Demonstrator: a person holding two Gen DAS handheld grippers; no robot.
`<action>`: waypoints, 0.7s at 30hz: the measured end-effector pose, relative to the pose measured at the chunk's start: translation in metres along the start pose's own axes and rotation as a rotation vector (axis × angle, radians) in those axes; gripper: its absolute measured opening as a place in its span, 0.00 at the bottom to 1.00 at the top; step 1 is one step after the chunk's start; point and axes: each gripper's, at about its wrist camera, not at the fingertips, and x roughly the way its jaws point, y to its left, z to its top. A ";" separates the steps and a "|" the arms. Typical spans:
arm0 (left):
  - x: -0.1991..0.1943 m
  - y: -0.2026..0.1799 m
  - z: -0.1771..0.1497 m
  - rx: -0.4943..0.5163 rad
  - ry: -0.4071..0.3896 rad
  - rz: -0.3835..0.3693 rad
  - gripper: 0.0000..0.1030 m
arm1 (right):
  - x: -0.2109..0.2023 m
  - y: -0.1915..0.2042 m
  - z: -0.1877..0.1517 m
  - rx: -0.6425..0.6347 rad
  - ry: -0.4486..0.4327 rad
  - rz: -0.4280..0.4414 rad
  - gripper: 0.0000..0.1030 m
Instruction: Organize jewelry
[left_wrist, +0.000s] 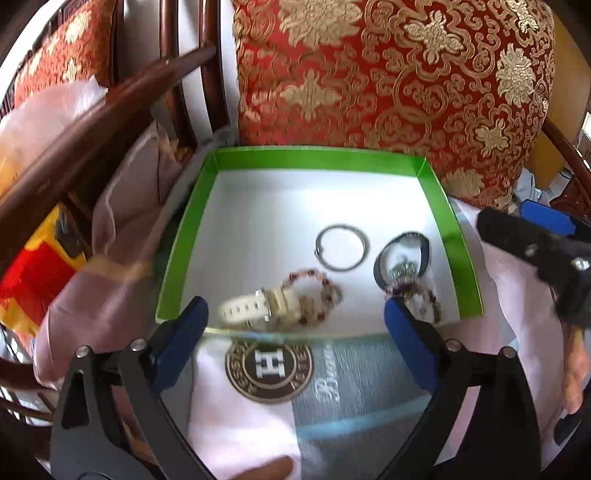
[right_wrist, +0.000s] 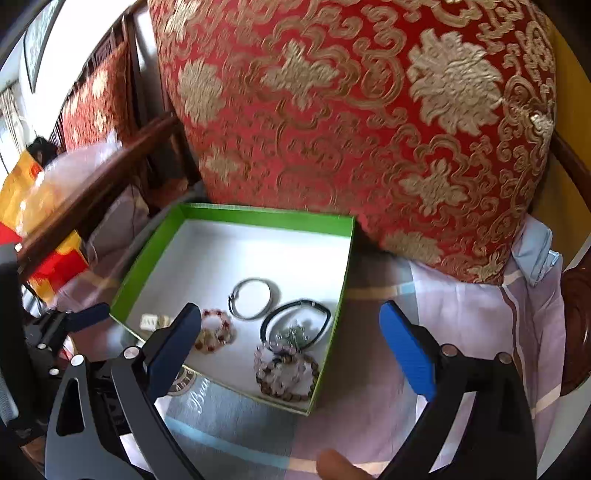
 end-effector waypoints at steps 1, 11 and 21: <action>0.001 0.000 -0.001 -0.004 0.007 0.002 0.97 | 0.002 0.002 -0.002 -0.006 0.005 -0.015 0.94; 0.002 0.000 0.000 -0.014 0.042 0.038 0.98 | 0.022 0.008 -0.013 -0.015 0.080 -0.034 0.96; 0.003 -0.002 0.004 -0.010 0.069 0.034 0.98 | 0.022 -0.002 -0.014 0.017 0.087 -0.031 0.99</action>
